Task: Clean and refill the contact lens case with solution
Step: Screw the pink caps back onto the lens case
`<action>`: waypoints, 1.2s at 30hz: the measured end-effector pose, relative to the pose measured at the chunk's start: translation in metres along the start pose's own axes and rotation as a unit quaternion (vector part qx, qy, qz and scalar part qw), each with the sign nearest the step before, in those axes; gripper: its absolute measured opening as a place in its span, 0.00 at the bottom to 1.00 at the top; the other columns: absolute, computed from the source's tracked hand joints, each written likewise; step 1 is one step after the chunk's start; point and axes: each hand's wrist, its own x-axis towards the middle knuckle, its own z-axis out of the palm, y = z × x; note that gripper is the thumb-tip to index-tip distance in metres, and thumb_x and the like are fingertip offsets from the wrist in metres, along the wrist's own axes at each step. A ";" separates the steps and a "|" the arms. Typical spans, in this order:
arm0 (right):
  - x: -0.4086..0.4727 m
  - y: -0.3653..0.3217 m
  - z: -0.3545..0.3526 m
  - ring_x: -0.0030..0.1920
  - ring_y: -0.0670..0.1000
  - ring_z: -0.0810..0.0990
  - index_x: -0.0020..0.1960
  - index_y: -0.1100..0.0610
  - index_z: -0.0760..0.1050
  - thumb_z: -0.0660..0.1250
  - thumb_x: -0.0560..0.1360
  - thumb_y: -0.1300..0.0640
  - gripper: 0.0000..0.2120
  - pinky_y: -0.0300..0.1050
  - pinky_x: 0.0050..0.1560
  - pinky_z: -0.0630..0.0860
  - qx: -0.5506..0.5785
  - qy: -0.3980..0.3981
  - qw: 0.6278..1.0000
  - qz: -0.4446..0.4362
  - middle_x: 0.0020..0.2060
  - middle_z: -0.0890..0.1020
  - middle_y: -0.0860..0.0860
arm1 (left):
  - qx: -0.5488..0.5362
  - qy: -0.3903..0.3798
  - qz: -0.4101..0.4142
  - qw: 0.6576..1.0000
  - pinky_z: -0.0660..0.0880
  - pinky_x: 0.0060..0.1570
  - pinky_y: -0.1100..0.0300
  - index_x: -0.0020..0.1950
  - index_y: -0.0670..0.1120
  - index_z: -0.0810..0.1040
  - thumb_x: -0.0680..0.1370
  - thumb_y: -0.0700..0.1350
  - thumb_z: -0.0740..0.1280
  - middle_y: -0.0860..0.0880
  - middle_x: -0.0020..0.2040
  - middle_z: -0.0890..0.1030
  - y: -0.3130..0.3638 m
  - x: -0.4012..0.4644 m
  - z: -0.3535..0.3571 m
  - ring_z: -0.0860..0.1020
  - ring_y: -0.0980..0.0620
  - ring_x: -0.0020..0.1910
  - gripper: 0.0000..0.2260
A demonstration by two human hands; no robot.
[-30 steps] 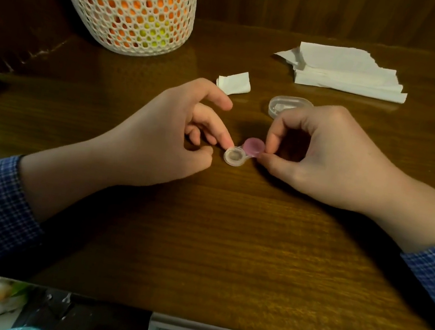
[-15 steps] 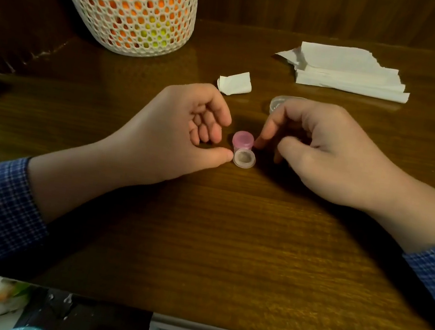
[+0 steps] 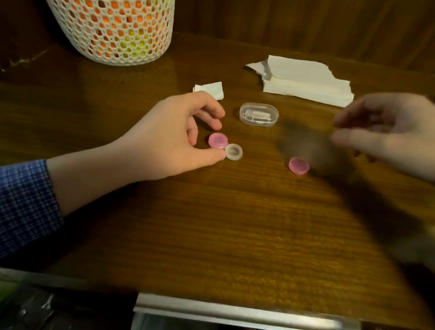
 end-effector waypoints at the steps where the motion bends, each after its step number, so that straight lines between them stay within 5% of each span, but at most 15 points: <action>1: -0.005 -0.001 0.001 0.38 0.49 0.85 0.50 0.45 0.82 0.74 0.64 0.37 0.19 0.50 0.41 0.83 -0.022 -0.028 0.999 0.006 0.44 0.87 0.51 | -0.003 0.000 -0.004 1.000 0.79 0.36 0.64 0.66 0.53 0.77 0.72 0.50 0.80 0.59 0.53 0.83 0.000 0.001 0.001 0.80 0.55 0.34 0.25; 4: -0.009 -0.005 0.017 0.41 0.44 0.85 0.56 0.44 0.80 0.73 0.60 0.32 0.29 0.42 0.41 0.83 -0.083 -0.105 0.991 -0.002 0.48 0.84 0.42 | -0.014 0.001 -0.016 1.000 0.79 0.35 0.64 0.65 0.54 0.77 0.72 0.49 0.80 0.59 0.51 0.84 0.001 0.003 0.004 0.79 0.58 0.31 0.23; 7: -0.003 -0.007 0.033 0.39 0.42 0.84 0.60 0.45 0.78 0.76 0.68 0.41 0.23 0.37 0.38 0.79 -0.123 -0.097 0.987 -0.024 0.47 0.83 0.41 | -0.016 0.003 -0.020 1.000 0.79 0.34 0.64 0.64 0.54 0.77 0.73 0.49 0.80 0.58 0.50 0.85 0.002 0.004 0.006 0.78 0.58 0.30 0.22; 10: 0.004 -0.011 0.038 0.44 0.45 0.85 0.60 0.44 0.80 0.75 0.74 0.48 0.16 0.42 0.46 0.84 -0.137 -0.108 0.984 -0.044 0.49 0.83 0.42 | -0.012 0.003 -0.019 1.000 0.78 0.33 0.65 0.63 0.55 0.77 0.74 0.49 0.79 0.57 0.49 0.85 0.004 0.003 0.008 0.78 0.58 0.29 0.20; 13: 0.011 -0.017 0.043 0.47 0.41 0.81 0.59 0.43 0.82 0.73 0.75 0.52 0.13 0.34 0.45 0.78 -0.141 -0.117 0.980 -0.074 0.48 0.80 0.36 | -0.004 0.001 -0.019 1.000 0.75 0.32 0.66 0.62 0.56 0.76 0.74 0.50 0.79 0.57 0.48 0.85 0.004 0.004 0.008 0.78 0.60 0.29 0.19; 17: 0.025 -0.020 0.047 0.45 0.35 0.81 0.46 0.41 0.83 0.75 0.72 0.54 0.08 0.29 0.39 0.76 -0.034 -0.084 0.992 -0.089 0.42 0.83 0.38 | -0.012 -0.007 -0.025 1.000 0.78 0.32 0.65 0.62 0.55 0.77 0.73 0.52 0.79 0.57 0.48 0.85 0.003 0.005 0.007 0.78 0.58 0.29 0.20; 21: 0.039 -0.021 0.052 0.48 0.45 0.85 0.47 0.50 0.83 0.76 0.71 0.60 0.07 0.42 0.50 0.83 0.076 -0.038 0.991 -0.108 0.44 0.86 0.46 | -0.015 -0.022 -0.016 1.000 0.78 0.31 0.57 0.58 0.53 0.78 0.74 0.49 0.78 0.56 0.48 0.84 0.003 0.003 0.004 0.78 0.50 0.30 0.15; 26: 0.043 -0.016 0.067 0.49 0.50 0.87 0.47 0.55 0.84 0.78 0.71 0.60 0.07 0.43 0.52 0.84 0.185 0.012 0.973 -0.135 0.45 0.88 0.49 | 0.028 -0.035 0.002 0.999 0.67 0.24 0.69 0.52 0.56 0.80 0.76 0.47 0.76 0.56 0.37 0.81 0.002 0.001 0.004 0.73 0.56 0.26 0.09; 31: 0.040 -0.011 0.081 0.51 0.41 0.85 0.45 0.55 0.85 0.78 0.70 0.56 0.06 0.30 0.53 0.78 0.164 -0.037 0.973 -0.159 0.46 0.88 0.42 | 0.048 -0.031 0.021 0.998 0.67 0.25 0.71 0.50 0.54 0.84 0.75 0.46 0.76 0.58 0.36 0.81 0.004 0.001 0.003 0.74 0.59 0.27 0.06; 36: 0.041 -0.015 0.087 0.52 0.39 0.84 0.43 0.51 0.87 0.78 0.68 0.52 0.05 0.29 0.56 0.75 0.136 -0.049 0.975 -0.170 0.46 0.87 0.40 | 0.046 -0.027 0.024 0.998 0.68 0.26 0.70 0.50 0.55 0.85 0.74 0.47 0.76 0.54 0.36 0.82 0.005 0.001 0.002 0.74 0.57 0.27 0.06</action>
